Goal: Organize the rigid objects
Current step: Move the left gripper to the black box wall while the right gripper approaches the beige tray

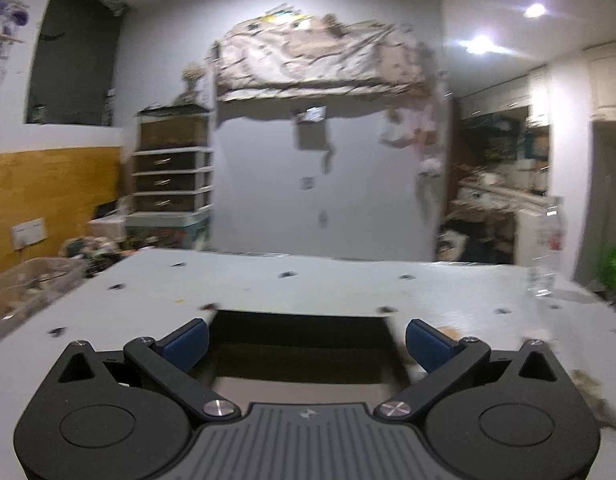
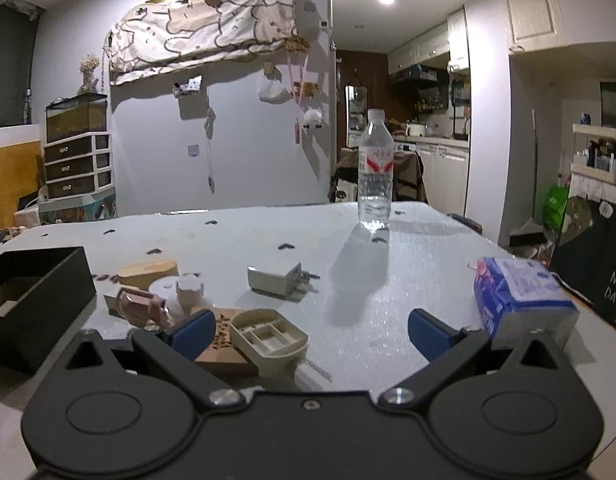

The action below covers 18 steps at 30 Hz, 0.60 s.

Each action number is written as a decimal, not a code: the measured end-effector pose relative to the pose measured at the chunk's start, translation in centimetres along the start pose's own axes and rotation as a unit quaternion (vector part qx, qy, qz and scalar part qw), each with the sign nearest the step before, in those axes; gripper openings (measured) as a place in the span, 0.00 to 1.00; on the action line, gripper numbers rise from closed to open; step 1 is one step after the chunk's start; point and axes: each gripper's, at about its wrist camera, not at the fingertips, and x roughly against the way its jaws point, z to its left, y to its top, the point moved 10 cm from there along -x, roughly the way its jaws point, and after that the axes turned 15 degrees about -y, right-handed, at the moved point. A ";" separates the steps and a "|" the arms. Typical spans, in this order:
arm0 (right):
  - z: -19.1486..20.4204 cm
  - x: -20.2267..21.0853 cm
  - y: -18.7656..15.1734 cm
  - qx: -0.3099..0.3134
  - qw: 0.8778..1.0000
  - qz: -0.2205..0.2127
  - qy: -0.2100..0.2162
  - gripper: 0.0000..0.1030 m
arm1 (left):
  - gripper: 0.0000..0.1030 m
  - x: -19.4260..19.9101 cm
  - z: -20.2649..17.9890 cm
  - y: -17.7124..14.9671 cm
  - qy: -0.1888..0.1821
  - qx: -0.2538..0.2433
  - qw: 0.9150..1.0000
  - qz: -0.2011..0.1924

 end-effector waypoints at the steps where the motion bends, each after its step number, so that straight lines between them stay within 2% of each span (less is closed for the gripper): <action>1: 0.1 -0.3 -0.3 0.000 1.000 0.010 0.006 1.00 | 1.00 0.0 0.9 0.1 0.010 0.005 1.000 0.000; 6: 0.5 -1.9 -1.4 -0.002 0.999 0.032 0.009 1.00 | 1.00 -0.1 5.0 -0.5 0.036 0.012 0.999 0.010; 8: 0.6 -2.6 -1.5 -0.008 0.999 0.039 0.010 0.99 | 0.94 -0.5 6.5 -1.2 0.040 0.024 0.999 0.019; 10: 0.6 -3.5 -1.7 -0.023 0.998 0.054 0.020 0.97 | 0.79 -1.0 7.8 -2.1 0.043 0.035 0.998 0.034; 11: 0.6 -3.8 -1.7 -0.029 0.997 0.062 0.026 0.95 | 0.75 -1.2 8.3 -2.6 0.046 0.042 0.997 0.042; 13: 0.9 -4.5 -1.8 -0.035 0.996 0.074 0.039 0.95 | 0.61 -1.6 9.2 -3.5 0.047 0.053 0.996 0.053; 18: 2.0 -5.7 -1.6 -0.010 0.995 0.075 0.069 0.91 | 0.47 -2.6 10.1 -5.3 0.040 0.062 0.994 0.079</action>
